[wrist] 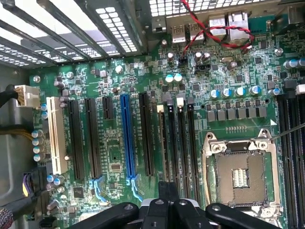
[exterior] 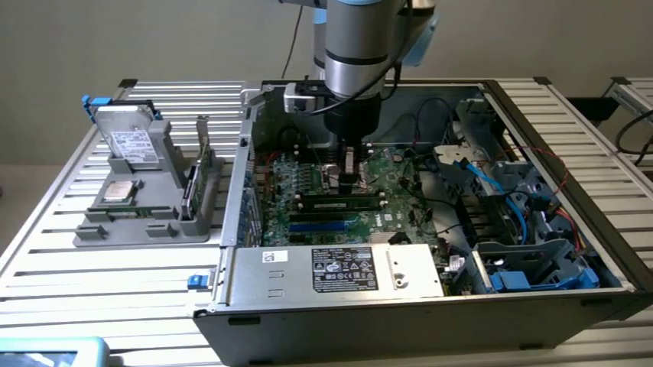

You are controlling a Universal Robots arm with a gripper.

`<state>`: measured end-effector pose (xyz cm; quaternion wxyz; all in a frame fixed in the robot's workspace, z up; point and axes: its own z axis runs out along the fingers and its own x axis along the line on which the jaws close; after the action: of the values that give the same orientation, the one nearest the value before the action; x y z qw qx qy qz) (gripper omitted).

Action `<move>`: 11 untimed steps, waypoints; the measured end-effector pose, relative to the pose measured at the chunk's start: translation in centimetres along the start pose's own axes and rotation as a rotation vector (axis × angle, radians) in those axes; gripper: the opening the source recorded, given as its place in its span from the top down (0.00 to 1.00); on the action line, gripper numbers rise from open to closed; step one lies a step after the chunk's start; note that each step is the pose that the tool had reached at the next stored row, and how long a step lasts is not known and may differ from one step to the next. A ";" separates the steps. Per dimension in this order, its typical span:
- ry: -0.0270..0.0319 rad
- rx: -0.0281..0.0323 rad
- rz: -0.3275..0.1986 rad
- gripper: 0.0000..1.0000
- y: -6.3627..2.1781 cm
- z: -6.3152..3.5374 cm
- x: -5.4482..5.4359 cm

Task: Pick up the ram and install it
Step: 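Press down the ram until it locks into place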

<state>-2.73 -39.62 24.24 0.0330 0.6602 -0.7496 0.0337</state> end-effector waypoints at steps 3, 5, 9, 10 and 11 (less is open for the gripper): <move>0.0001 -0.0037 0.040 0.89 0.00 0.00 0.0; 0.0000 -0.0059 0.065 0.89 0.00 0.03 0.0; 0.0005 -0.0102 0.119 0.89 0.00 0.05 0.0; 0.0005 -0.0115 0.132 0.89 0.00 0.05 0.0; 0.0005 -0.0127 0.146 0.89 0.00 0.06 0.0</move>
<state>-2.72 -39.61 24.18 0.0349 0.6035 -0.7960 0.0314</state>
